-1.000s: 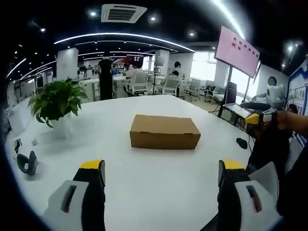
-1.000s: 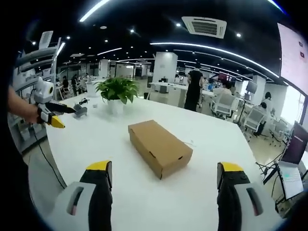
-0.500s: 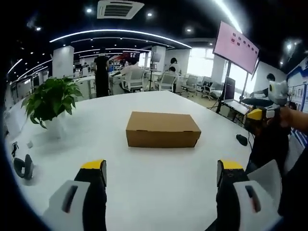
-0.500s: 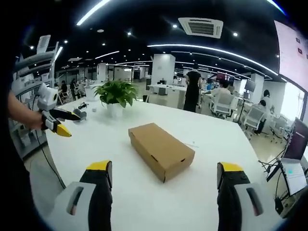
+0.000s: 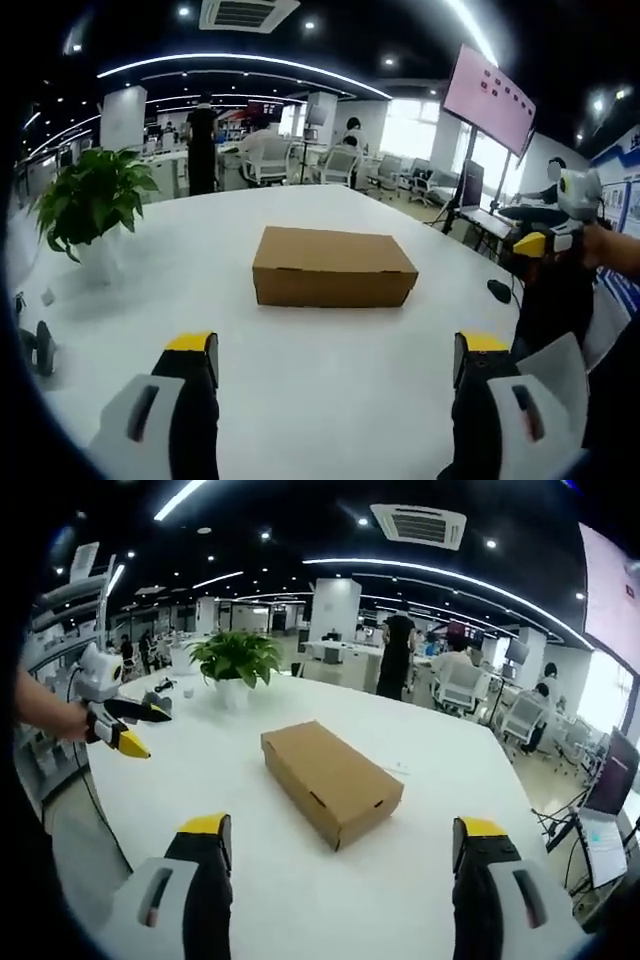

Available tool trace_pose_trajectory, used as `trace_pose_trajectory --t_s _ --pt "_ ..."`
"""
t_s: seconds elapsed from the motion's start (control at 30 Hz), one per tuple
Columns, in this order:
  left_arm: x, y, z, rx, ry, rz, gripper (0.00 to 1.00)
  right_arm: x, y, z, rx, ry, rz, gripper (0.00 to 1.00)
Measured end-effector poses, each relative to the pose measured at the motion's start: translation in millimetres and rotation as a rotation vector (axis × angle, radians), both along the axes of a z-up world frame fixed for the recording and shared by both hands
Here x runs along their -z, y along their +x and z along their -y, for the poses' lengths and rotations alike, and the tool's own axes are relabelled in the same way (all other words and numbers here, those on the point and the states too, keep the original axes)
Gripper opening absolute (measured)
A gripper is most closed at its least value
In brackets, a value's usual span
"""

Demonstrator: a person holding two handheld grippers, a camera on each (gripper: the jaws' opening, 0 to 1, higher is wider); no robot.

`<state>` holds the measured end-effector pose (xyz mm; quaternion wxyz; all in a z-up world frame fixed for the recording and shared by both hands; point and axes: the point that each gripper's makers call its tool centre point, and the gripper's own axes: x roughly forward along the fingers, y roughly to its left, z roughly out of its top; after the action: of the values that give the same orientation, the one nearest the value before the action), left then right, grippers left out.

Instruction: Operate the shoe box by opening the lid, removing the specified soft item, and placing it in the target area until the item is outside and the box remains undamaged.

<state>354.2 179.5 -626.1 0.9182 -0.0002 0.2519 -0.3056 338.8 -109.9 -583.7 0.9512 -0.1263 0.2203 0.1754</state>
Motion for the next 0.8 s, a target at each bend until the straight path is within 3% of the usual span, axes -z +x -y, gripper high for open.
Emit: trace_pose_trajectory --t_s 0.13,0.27,0.4,0.47,0.5,0.53,0.63,0.73,0.8 --pt "-0.8 6.8 -1.7 -0.002 0.002 0.009 0.98 4.7 -0.8 -1.4 -0.007 -0.04 -0.023 0.87" --pt "7.8 13.2 -12.4 -0.039 0.069 0.004 0.89 4.0 -0.9 -1.9 -0.011 -0.035 -0.025 0.87" --pt "4.0 15.3 -6.2 -0.034 -0.003 0.005 0.9 5.2 0.1 -0.6 -0.003 -0.025 -0.028 0.85" --pt "4.4 15.6 -6.1 -0.032 0.009 0.008 0.89 -1.0 2.3 -7.9 0.009 0.083 -0.007 0.86" --pt "4.7 16.1 -6.4 -0.027 0.023 0.018 0.89 -17.6 6.3 -17.1 -0.005 0.201 0.069 0.88" --pt "3.5 16.6 -5.9 -0.021 0.022 0.03 0.89 -23.1 7.1 -18.2 -0.001 0.238 0.089 0.89" --pt "-0.7 17.6 -5.2 -0.002 0.022 0.063 0.84 -18.5 9.0 -14.4 0.033 0.226 0.067 0.91" --pt "1.8 21.5 -8.4 -0.013 0.041 0.048 0.94 -16.5 13.3 -19.4 0.031 0.22 0.063 0.91" --pt "0.2 21.3 -7.2 -0.002 0.037 0.05 0.93 -17.6 14.7 -22.7 0.027 0.217 0.067 0.91"
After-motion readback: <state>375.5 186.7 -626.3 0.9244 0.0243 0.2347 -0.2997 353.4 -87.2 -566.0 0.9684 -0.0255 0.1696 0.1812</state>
